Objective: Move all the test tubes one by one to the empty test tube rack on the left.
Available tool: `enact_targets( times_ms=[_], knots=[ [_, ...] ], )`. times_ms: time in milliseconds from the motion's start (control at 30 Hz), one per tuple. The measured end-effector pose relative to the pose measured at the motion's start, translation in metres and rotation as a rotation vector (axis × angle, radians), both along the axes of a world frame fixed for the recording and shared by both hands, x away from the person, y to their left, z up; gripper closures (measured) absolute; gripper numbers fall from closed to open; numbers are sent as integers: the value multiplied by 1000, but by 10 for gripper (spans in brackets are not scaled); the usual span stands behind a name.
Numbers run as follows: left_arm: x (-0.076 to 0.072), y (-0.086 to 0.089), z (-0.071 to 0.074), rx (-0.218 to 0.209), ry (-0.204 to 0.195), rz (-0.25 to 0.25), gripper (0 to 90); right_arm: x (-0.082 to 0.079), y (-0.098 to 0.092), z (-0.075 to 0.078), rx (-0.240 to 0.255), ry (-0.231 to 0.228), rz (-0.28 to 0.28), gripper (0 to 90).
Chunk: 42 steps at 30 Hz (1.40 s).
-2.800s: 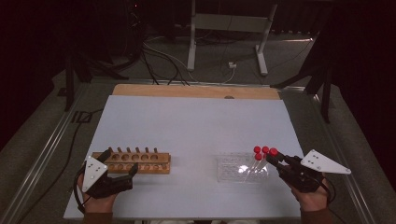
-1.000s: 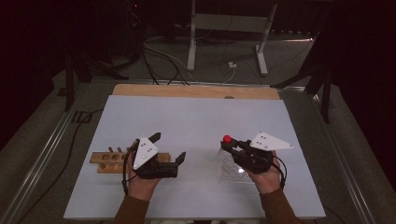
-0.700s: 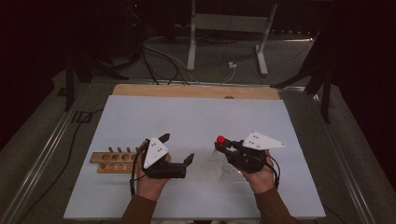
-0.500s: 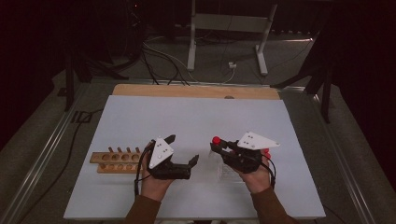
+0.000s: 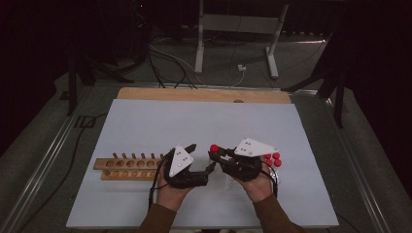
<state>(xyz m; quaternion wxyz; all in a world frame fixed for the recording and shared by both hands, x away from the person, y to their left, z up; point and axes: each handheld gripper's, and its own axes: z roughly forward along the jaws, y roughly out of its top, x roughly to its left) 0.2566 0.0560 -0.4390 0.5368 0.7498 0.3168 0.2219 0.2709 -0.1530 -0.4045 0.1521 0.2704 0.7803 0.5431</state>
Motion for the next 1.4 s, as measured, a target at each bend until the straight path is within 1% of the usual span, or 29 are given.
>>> enact_targets(
  times_ms=[100,200,333,433,500,633,667,867,967,1067,1233,1333,1400],
  knots=[
    [-1,-2,-1,14,-3,-18,320,0,3,-1,-2,3,5,740],
    [-2,-3,-1,13,-3,-39,448,0,5,-2,-7,4,12,740],
    [-3,-3,-1,18,1,-67,586,-1,7,-2,-10,5,16,740],
    [-4,-3,-1,28,-4,-76,683,-1,7,-2,-12,6,19,740],
    [-4,-3,-1,28,-2,-86,747,-1,7,-2,-11,5,19,740],
    [-3,-3,-1,17,-1,-90,757,-1,7,-2,-6,7,22,734],
    [-3,-3,-1,18,0,-86,758,-1,6,-2,-2,9,23,721],
    [-1,1,-2,17,6,-70,759,-1,0,0,33,15,36,485],
    [0,3,-2,12,10,-57,759,-2,-5,2,54,17,32,386],
    [1,7,-3,14,11,-42,759,-4,-12,4,65,10,6,298],
    [0,16,-3,12,14,-23,759,-5,-24,7,66,-14,-49,171],
    [0,23,-1,10,12,-6,759,-5,-33,9,63,-23,-88,146],
    [0,28,-1,10,11,4,759,-4,-40,10,60,-23,-107,111]
  ],
)
